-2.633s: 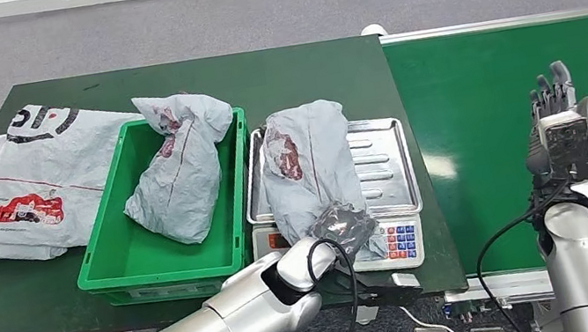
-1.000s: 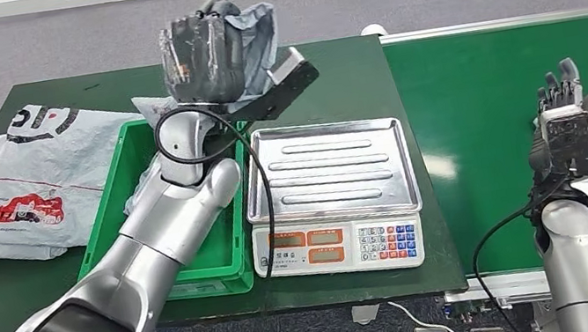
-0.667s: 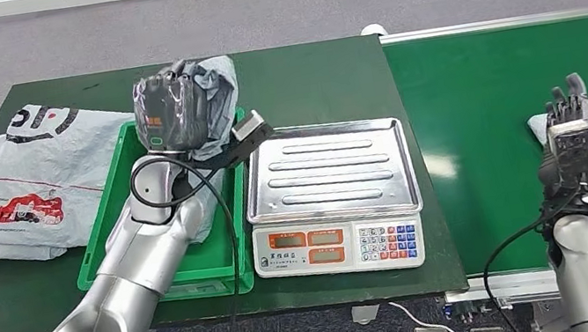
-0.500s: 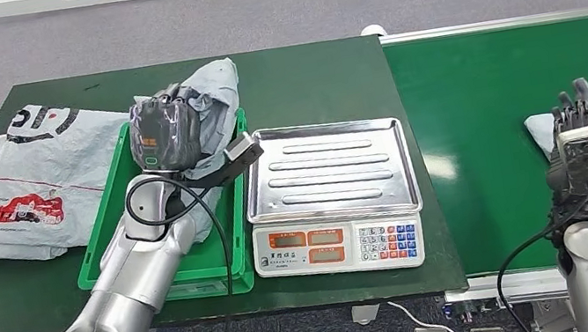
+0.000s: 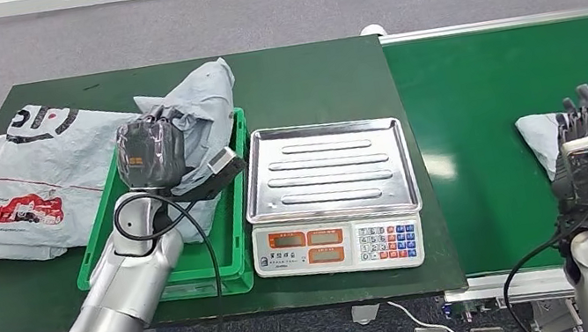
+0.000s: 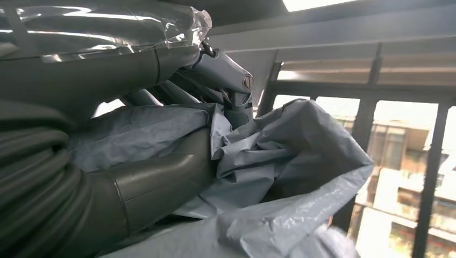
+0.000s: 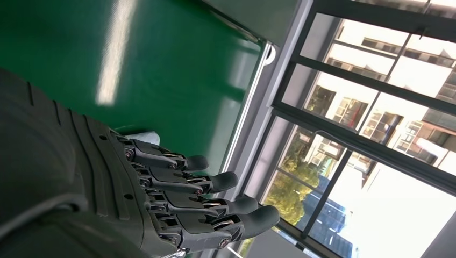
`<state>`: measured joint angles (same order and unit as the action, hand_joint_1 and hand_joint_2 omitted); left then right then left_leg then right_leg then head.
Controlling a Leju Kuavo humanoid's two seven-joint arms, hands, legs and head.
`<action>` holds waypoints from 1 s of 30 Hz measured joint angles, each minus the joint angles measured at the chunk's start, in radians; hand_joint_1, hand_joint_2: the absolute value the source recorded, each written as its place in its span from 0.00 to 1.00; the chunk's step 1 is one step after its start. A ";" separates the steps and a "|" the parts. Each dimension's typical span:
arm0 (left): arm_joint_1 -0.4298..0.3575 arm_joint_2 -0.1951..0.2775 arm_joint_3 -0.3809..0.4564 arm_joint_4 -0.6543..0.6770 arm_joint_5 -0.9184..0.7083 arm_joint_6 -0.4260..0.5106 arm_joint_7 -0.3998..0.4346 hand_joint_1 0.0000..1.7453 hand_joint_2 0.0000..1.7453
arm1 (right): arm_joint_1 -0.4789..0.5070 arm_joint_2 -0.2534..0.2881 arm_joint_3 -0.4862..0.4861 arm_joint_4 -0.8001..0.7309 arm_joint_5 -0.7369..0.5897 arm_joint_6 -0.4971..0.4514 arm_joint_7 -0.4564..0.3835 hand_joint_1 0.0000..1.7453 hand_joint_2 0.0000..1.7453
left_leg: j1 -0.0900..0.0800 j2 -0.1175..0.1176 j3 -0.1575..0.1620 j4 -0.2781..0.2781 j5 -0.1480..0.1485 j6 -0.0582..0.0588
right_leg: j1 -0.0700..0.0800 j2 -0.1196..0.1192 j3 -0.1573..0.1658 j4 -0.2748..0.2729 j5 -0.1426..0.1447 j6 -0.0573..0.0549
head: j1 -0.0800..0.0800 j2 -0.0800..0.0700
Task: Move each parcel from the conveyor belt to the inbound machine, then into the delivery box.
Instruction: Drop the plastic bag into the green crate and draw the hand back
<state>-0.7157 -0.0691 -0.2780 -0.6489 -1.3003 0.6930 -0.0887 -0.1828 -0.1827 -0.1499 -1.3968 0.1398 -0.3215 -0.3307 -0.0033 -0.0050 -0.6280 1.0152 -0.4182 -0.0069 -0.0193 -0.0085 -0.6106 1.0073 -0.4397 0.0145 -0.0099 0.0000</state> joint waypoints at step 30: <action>-0.020 0.099 0.006 0.115 -0.248 -0.156 0.460 0.00 1.00 | -0.050 0.007 0.006 0.072 0.120 0.048 0.069 0.00 0.00 | 0.000 0.000 0.000 0.000 0.000 0.000 | 0.000 0.000 0.000 0.000 0.000 0.000 | 0.000 0.000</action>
<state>-0.7354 0.0295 -0.2721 -0.5339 -1.5483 0.5372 0.3712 -0.2324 -0.1758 -0.1435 -1.3247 0.2600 -0.2735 -0.2620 -0.0030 -0.0051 -0.6282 1.0151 -0.4180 -0.0072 -0.0190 -0.0086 -0.6106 1.0073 -0.4397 0.0144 -0.0103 0.0000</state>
